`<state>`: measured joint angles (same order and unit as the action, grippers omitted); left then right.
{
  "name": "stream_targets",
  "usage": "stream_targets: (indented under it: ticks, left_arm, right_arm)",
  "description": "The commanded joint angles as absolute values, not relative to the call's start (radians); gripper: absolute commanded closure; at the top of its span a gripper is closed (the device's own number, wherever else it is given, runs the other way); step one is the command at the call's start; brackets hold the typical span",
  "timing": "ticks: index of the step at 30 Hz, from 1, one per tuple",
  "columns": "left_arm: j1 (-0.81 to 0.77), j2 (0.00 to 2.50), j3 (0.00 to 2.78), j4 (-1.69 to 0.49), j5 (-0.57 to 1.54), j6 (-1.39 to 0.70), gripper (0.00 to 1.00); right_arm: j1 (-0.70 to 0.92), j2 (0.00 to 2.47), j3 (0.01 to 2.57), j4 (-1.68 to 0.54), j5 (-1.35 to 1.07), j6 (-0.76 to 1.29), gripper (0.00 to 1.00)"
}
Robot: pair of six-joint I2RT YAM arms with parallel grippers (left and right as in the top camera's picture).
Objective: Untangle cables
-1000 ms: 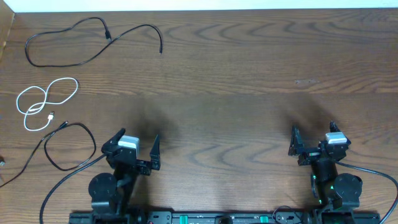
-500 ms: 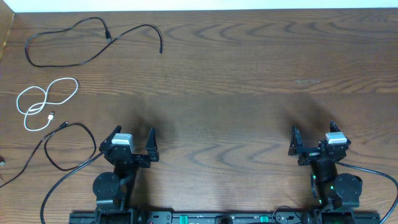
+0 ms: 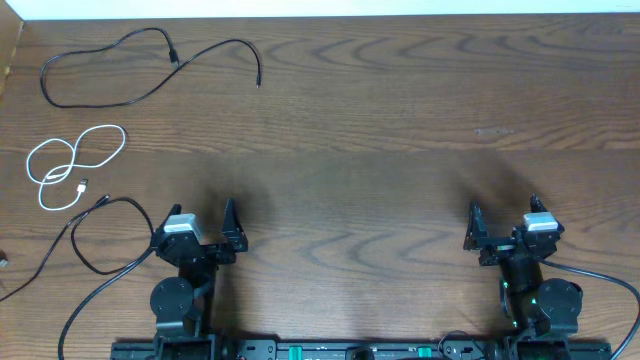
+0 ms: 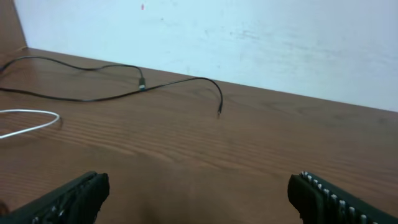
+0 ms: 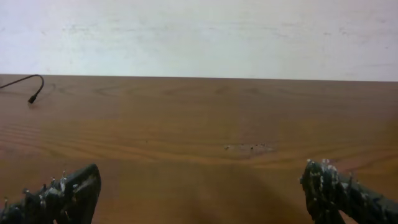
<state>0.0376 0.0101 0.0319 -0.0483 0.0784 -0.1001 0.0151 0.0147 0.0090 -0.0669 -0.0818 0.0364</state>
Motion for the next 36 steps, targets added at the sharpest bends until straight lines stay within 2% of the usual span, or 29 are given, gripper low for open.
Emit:
stream_targets:
  ticks: [1, 11, 36]
  left_arm:
    - [0.028, 0.001, 0.004, -0.07, 0.059, -0.033, 0.03]
    - [0.016, 0.001, 0.004, -0.072, 0.059, 0.027, 0.02]
    - [0.016, 0.004, 0.004, -0.066, 0.059, 0.026, 0.02]
  right_arm:
    - [0.007, 0.007, 0.005, -0.07, -0.081, 0.025, 0.01]
    - [0.007, 0.007, 0.005, -0.07, -0.081, 0.025, 0.01]
    - [0.007, 0.007, 0.005, -0.07, -0.081, 0.025, 0.01]
